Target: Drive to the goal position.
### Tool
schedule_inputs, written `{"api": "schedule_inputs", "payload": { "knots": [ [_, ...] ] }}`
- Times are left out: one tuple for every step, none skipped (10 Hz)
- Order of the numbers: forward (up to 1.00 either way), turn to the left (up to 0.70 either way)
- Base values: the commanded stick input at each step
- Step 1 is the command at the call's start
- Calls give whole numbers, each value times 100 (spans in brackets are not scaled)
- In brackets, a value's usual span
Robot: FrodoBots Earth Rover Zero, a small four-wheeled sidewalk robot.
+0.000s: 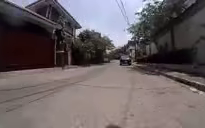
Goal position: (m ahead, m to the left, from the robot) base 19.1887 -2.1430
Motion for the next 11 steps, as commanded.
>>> {"api": "schedule_inputs", "payload": {
  "knots": [
    [100, 0],
    [100, 0],
    [100, 0],
    [100, 0],
    [100, 0],
    [100, 0],
    [100, 0],
    [100, 0],
    [100, -17],
    [100, -33],
    [100, -40]
  ]
}}
